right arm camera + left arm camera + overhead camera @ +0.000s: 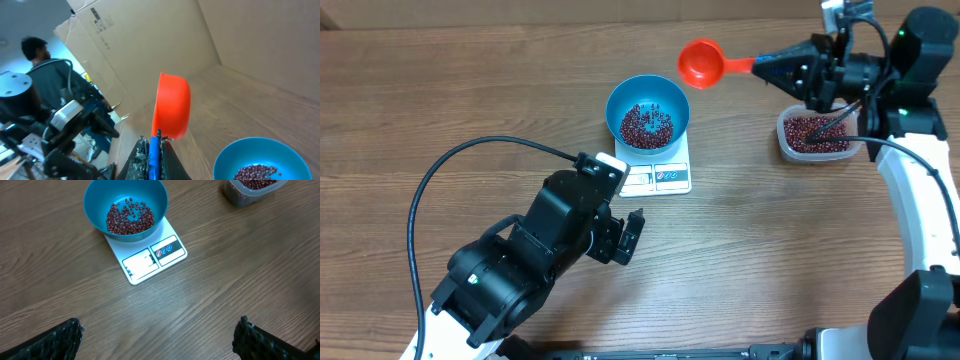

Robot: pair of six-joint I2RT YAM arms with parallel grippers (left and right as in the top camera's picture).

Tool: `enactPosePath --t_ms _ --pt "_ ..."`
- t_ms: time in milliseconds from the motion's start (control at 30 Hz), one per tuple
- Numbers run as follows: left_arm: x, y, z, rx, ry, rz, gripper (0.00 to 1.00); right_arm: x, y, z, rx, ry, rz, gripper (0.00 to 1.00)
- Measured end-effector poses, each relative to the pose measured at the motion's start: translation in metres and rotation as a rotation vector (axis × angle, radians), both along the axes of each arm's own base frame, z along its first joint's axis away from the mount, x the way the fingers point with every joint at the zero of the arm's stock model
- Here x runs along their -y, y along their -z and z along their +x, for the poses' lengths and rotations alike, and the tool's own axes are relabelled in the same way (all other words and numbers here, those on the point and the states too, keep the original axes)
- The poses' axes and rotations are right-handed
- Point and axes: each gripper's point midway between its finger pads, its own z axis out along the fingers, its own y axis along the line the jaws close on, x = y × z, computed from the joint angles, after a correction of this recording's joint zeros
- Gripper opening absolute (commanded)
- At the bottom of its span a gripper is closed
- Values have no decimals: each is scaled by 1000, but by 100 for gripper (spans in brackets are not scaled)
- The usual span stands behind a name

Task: Scoop item into bowl and weigh 150g on scale
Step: 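Move the empty scoop back right over the bean container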

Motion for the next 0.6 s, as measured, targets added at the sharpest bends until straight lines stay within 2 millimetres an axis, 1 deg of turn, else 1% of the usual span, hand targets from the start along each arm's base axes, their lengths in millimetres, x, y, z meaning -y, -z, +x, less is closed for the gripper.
enactPosePath --t_ms 100,200,367,500,600 --pt "0 0 0 0 0 0 99 5 0 -1 -21 -4 5 4" --pt "0 0 0 0 0 0 99 10 0 2 -67 22 12 4" --pt "0 0 0 0 0 0 99 21 1 21 -165 138 31 4" --pt "0 0 0 0 0 0 99 25 3 35 -219 226 45 4" --pt "0 0 0 0 0 0 99 28 9 46 -274 301 53 4"
